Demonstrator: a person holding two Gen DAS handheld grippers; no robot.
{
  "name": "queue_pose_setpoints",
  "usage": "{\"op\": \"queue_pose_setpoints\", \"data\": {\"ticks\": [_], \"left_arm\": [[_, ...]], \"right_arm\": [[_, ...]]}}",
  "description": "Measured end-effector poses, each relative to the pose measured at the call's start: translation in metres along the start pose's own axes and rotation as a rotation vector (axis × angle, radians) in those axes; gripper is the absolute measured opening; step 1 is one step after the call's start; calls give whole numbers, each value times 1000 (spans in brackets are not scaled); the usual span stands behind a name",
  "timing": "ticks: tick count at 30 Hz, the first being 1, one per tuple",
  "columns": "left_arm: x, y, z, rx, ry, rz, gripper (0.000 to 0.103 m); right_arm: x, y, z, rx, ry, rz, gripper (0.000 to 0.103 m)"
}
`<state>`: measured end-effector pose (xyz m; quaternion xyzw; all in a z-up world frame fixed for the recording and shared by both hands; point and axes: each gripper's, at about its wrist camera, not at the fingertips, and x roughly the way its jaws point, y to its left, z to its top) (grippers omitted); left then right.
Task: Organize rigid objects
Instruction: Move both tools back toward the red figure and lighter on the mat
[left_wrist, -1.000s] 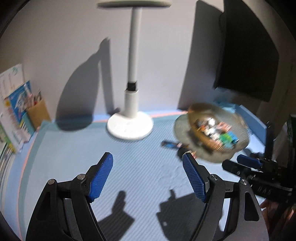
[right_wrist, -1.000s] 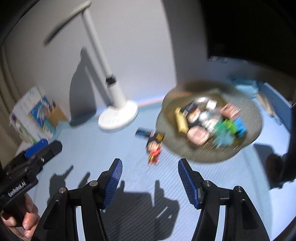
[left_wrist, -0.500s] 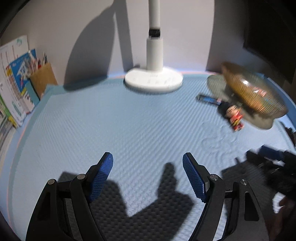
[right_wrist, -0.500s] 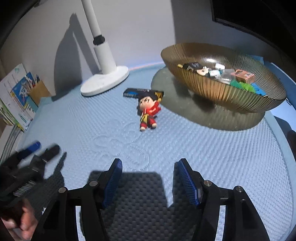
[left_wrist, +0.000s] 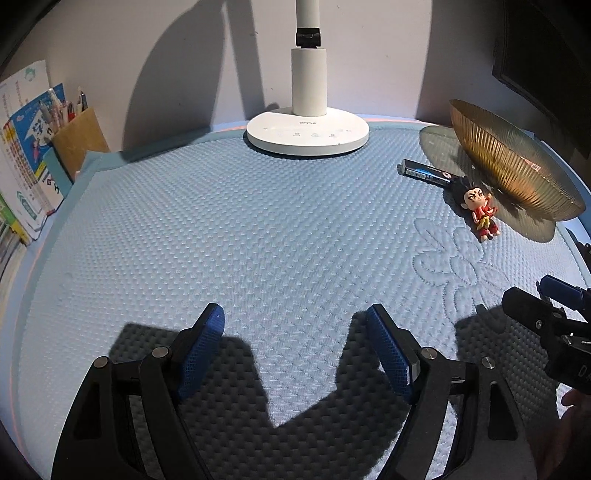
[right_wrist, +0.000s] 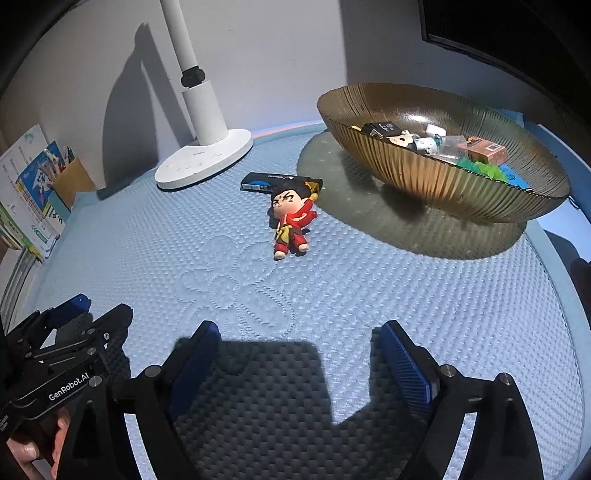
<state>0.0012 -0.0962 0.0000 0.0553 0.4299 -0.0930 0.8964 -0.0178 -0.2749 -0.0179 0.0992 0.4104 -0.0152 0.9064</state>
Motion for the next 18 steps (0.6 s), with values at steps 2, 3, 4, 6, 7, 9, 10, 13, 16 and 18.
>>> {"op": "queue_pose_setpoints", "data": {"ticks": [2,3,4,6,7,9,10,13,16,18], "left_arm": [[1,0,0,-4,3,0,78],[1,0,0,-6,4,-1,79],[1,0,0,-8,4,-1,79],[2,1,0,-12,6,-2,80],[2,1,1,-14,6,-4,80],[2,1,1,-16,7,-7,80],[2,1,1,-16,8,-7,80],[2,1,1,-18,9,-4,81],[2,1,1,-17,9,-5,81],[2,1,1,-16,9,-3,81]], "right_arm": [[0,-2,0,8,0,2,88],[0,-2,0,11,1,3,88],[-1,-2,0,13,1,3,89],[0,-3,-1,14,4,4,91],[-1,-2,-1,13,4,5,92],[0,-2,-1,9,5,0,92],[0,-2,-1,8,6,-4,92],[1,-2,-1,6,10,-6,92],[1,-4,-1,14,8,1,93],[0,-5,-2,19,8,3,93]]}}
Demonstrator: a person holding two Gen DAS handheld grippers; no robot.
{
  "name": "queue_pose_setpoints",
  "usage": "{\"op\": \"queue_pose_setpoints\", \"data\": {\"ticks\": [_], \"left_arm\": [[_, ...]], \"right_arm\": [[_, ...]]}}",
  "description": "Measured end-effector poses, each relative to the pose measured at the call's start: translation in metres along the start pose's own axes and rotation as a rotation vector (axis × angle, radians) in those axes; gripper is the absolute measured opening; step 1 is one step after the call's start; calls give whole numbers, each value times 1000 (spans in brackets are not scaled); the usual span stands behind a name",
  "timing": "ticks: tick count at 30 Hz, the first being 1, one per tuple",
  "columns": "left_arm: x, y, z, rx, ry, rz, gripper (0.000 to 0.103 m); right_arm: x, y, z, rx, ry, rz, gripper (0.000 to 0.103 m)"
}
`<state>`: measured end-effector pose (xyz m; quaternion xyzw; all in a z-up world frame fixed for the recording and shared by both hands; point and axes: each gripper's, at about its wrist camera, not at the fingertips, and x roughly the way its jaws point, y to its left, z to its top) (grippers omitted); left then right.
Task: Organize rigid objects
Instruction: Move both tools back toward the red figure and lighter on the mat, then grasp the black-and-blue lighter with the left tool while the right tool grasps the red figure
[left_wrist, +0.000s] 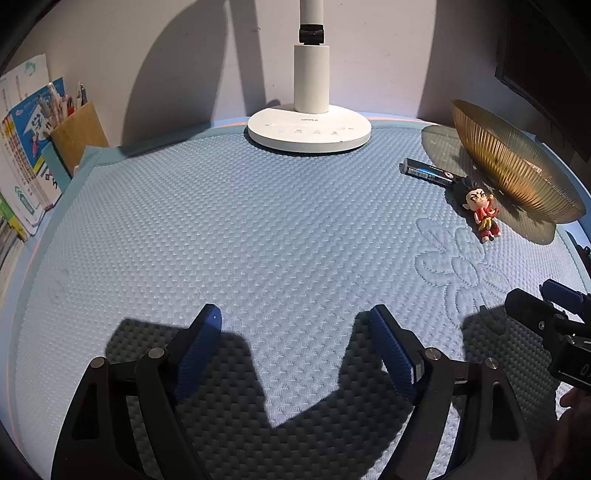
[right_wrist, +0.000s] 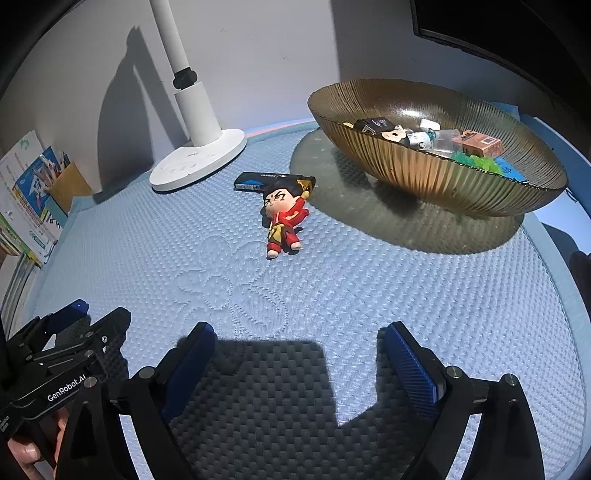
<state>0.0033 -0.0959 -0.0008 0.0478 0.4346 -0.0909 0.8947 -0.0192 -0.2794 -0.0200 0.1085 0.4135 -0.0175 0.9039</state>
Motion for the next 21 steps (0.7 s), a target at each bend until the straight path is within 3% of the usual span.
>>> {"op": "queue_pose_setpoints", "data": {"ticks": [3,6,9,12,14,16,17,21], "left_arm": [[-1,-2,0,12,-1,8,81],[0,-10,9,93,20,-60,81],[-7,-21,34,215,-55,-56,81],[-4,-34,68,367,-80,-190,81],[6,-42,85,442,-72,-234,81],[21,-51,103,513,-85,-235,81],[29,-56,110,543,-75,-246,81],[59,-69,127,602,-28,-276,81]], "right_arm": [[-2,-3,1,8,-2,-1,93],[-2,-10,6,53,17,11,93],[-2,-20,23,132,41,74,91],[3,-16,44,127,26,75,79],[13,-9,53,108,37,75,62],[25,-3,61,91,37,65,61],[30,-2,64,89,40,58,56],[43,-4,72,76,29,50,55]]}}
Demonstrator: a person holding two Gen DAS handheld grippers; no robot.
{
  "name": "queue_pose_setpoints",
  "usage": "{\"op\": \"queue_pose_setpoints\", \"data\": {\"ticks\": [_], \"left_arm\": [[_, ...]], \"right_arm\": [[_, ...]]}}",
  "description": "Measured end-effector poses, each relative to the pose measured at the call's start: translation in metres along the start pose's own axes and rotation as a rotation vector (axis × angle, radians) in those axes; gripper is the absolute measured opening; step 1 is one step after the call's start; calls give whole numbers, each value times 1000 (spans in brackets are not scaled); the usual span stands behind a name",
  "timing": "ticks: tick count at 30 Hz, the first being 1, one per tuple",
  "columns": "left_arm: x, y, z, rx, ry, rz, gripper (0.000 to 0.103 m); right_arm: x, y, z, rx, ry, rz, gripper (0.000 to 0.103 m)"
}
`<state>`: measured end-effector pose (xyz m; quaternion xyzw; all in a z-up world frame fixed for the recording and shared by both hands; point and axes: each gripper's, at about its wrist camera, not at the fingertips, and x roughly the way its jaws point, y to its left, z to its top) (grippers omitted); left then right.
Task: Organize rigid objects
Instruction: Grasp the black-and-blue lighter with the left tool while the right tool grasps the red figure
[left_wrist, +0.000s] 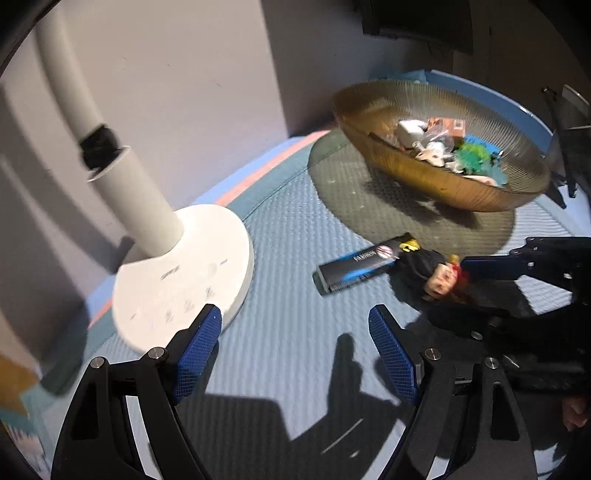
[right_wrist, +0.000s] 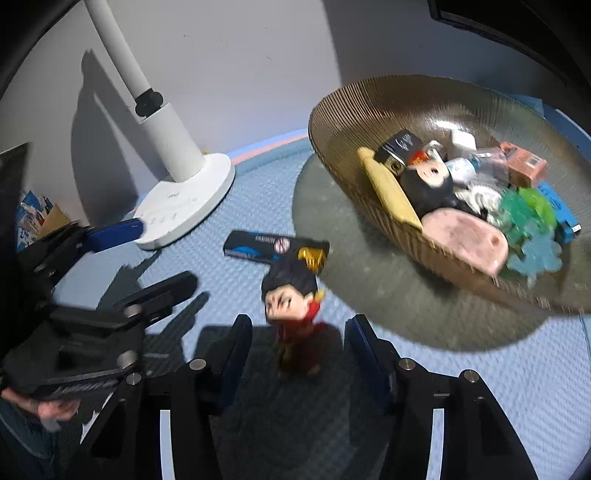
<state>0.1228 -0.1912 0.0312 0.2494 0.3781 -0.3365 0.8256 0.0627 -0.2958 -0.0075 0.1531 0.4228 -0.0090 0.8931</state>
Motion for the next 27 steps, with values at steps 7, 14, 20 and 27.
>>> {"op": "queue_pose_setpoints", "data": {"ticks": [7,14,20,27], "left_arm": [[29,-21,13,149,-4,-41,81],[48,-33,35,185,-18,-162,79],[35,-55,26,190,-6,-243,21],[-2,-61,-21,-17,43,-197,20]], "right_arm": [[-3,-1,-8,-73,0,4,30],[-24,-25,-22,-75,4,58,30],[-25,-26,-25,-96,-4,64,29],[-54,-22,-42,-105,-44,109,28]]}}
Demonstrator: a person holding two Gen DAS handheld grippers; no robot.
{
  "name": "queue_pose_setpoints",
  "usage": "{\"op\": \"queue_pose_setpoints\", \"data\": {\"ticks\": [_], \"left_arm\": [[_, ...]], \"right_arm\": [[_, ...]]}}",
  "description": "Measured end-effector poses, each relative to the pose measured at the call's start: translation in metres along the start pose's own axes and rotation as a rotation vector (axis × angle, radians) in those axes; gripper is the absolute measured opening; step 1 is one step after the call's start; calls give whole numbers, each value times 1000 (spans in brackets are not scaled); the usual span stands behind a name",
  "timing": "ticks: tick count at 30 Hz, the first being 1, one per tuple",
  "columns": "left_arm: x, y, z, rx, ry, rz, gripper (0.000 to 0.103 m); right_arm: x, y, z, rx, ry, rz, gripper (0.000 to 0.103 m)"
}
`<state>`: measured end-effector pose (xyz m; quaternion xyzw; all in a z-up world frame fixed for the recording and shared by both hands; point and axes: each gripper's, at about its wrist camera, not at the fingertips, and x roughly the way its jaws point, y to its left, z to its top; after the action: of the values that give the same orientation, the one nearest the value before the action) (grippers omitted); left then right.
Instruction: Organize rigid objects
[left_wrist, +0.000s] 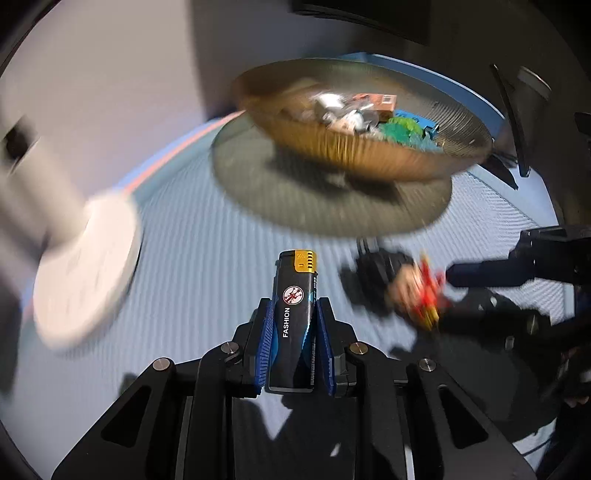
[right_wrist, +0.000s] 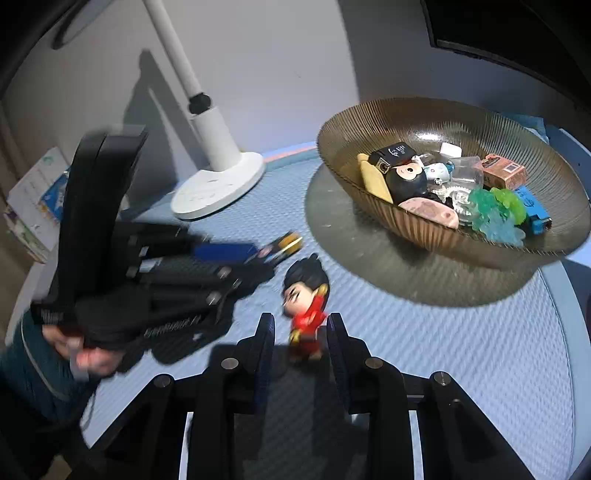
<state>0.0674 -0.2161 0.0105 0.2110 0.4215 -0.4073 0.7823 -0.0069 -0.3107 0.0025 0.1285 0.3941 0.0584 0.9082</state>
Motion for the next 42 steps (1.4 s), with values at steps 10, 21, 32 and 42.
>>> {"op": "queue_pose_setpoints", "data": {"ticks": [10,21,32,42], "left_arm": [[-65,6,-102,-321,-19,128,20],[-73,0,-113,-400,-36,229,33],[-79,-2,-121,-441,-43,229,34],[-86,-3,-132,-484,-56,208,37]], "right_arm": [[-2,-7,-14,67,47,-6,68],[51,32,27,-104,65,-163,31],[-18,44,-35,-221,46,97,31],[-4,36,-58,-186,128,102,64]]}}
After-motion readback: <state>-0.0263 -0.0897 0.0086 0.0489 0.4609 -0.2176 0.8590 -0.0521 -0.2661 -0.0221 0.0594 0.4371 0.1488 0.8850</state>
